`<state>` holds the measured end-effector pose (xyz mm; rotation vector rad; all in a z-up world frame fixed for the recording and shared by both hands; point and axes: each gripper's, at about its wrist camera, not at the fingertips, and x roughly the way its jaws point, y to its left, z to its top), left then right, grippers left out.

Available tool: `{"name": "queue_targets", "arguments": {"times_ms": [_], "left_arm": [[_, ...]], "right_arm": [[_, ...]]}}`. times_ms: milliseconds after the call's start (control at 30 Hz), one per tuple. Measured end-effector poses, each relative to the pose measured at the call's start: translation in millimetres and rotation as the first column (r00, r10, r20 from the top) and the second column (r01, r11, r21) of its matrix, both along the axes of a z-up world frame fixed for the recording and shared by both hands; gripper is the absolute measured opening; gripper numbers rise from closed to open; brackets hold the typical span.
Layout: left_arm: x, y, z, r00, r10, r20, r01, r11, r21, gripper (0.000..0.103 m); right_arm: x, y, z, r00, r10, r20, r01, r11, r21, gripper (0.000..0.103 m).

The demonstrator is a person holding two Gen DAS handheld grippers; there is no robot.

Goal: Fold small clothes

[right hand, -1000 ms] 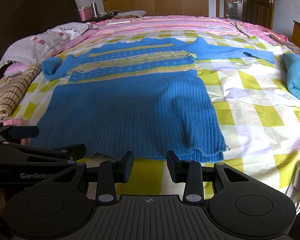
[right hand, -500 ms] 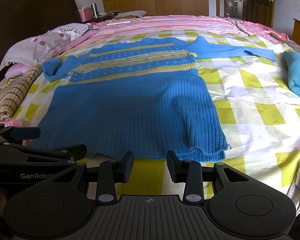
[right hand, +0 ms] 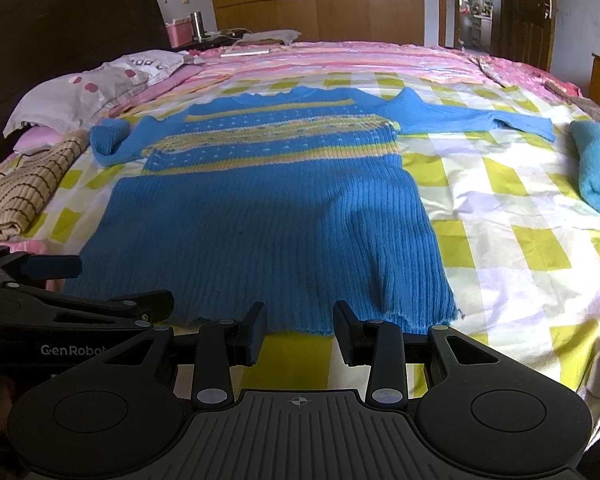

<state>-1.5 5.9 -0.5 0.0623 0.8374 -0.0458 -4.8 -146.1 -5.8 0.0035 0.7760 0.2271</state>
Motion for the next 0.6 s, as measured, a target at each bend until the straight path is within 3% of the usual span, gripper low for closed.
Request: {"name": "queue_targets", "arguments": {"times_ms": [233, 600], "left_arm": [[-1, 4, 4, 1.0, 0.001, 0.011, 0.0, 1.0, -0.019, 0.097], [17, 17, 5, 0.999, 0.038, -0.015, -0.039, 0.999, -0.033, 0.097]], "right_arm": [[4, -8, -1, 1.0, 0.014, -0.009, -0.013, 0.999, 0.029, 0.036], [21, -41, -3, 0.996, -0.085, -0.017, 0.086, 0.996, 0.04, 0.036]]}}
